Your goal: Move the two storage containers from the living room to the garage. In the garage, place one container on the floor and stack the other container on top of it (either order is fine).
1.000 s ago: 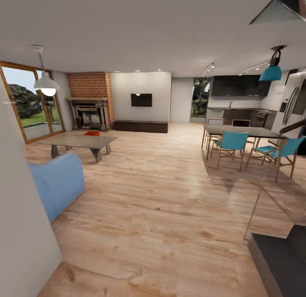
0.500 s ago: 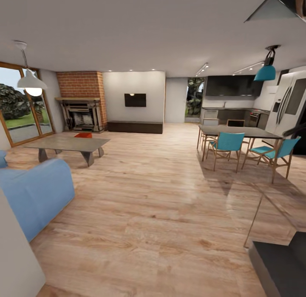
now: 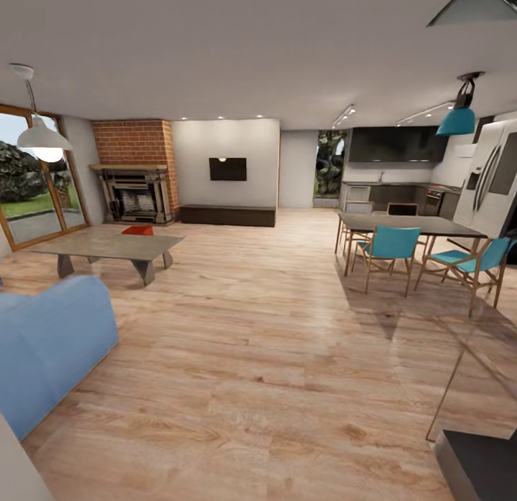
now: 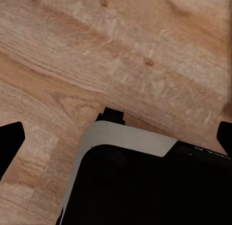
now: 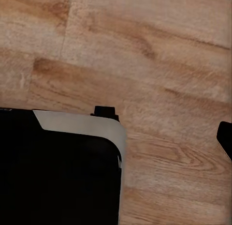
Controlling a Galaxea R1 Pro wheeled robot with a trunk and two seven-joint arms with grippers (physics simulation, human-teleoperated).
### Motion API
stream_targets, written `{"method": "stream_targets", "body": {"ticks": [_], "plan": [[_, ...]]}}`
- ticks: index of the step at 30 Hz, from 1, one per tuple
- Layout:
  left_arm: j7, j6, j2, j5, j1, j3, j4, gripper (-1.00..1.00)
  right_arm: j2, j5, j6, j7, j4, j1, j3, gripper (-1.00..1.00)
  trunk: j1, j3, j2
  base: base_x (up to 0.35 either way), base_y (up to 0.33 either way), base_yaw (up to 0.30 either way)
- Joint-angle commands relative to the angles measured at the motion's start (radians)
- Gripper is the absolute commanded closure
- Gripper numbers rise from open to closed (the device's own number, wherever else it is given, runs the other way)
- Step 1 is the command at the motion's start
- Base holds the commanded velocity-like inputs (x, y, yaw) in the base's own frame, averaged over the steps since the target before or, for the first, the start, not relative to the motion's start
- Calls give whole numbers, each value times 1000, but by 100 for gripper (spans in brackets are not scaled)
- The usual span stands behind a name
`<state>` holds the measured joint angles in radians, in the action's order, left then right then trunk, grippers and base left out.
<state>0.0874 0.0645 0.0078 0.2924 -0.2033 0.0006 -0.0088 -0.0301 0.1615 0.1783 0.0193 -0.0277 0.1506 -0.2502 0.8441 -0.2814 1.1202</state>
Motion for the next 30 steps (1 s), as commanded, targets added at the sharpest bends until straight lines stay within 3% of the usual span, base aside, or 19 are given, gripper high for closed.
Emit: {"method": "stream_targets", "body": {"ticks": [1, 30], "plan": [[2, 4, 0, 4, -1, -1, 0, -100, 2, 9, 7, 1, -3, 1, -8, -100, 1, -1, 1, 325, 0, 0], [2, 17, -1, -9, -1, -4, -2, -100, 3, 9, 7, 1, -3, 1, -8, -100, 1, -1, 1, 325, 0, 0]]}}
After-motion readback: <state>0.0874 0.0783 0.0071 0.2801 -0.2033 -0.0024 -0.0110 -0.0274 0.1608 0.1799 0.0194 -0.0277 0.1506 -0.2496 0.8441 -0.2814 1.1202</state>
